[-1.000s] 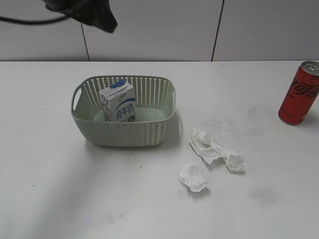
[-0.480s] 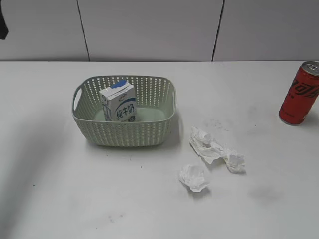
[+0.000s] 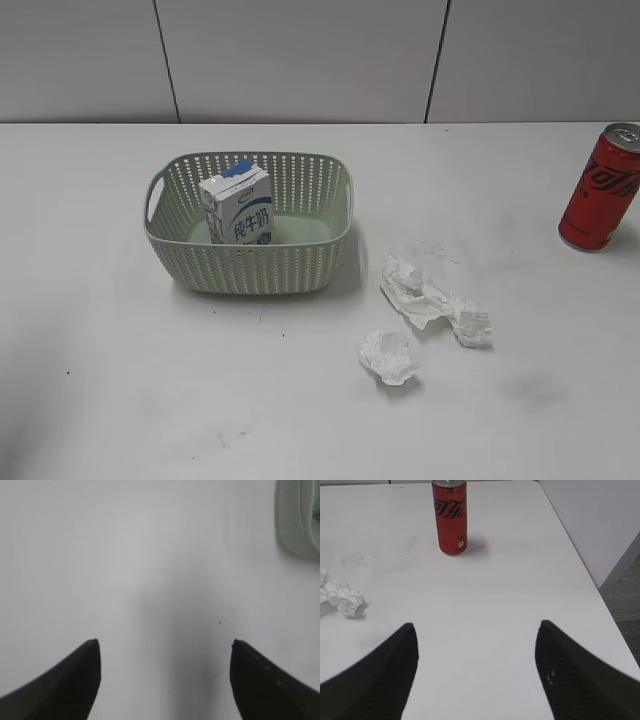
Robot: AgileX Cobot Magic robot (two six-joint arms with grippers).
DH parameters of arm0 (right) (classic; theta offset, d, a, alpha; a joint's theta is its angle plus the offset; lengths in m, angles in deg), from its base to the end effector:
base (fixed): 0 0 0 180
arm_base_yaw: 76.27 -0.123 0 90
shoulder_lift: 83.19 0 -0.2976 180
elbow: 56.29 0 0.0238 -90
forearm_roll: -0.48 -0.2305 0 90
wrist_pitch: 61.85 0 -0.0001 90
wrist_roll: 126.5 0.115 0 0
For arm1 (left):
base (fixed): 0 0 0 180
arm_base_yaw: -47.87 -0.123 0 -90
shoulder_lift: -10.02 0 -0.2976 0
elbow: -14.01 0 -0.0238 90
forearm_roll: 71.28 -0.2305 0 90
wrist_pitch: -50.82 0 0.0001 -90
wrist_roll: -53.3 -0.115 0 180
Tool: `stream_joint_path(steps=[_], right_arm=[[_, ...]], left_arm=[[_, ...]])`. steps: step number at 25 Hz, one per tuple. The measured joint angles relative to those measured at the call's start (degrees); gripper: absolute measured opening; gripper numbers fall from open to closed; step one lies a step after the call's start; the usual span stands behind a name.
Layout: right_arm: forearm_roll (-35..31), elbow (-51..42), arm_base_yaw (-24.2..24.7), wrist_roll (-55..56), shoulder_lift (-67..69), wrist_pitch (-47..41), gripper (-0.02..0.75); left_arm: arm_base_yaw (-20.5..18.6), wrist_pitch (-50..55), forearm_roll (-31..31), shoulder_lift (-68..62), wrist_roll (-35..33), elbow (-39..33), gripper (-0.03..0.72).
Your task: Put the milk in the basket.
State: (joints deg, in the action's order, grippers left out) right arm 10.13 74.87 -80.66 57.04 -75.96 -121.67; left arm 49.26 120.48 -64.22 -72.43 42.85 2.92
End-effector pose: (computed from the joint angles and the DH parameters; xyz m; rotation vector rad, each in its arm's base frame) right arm -0.0133 -0.0177 0.2597 -0.0084 2.0132 -0.1127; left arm 0.2252 -0.0187 0.3182 0.2562 2.8252 -0.1394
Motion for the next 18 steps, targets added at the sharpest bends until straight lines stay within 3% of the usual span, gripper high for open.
stream_joint_path(steps=[12,18], right_arm=[[0.0,0.0,0.0,0.0,0.0,0.0,0.583],[0.0,0.0,0.0,0.0,0.0,0.0,0.583]], left_arm=[[0.0,-8.8,0.3,30.0,0.8,-33.5,0.589],[0.0,-8.0,1.4,43.7,1.0,-38.1,0.589]])
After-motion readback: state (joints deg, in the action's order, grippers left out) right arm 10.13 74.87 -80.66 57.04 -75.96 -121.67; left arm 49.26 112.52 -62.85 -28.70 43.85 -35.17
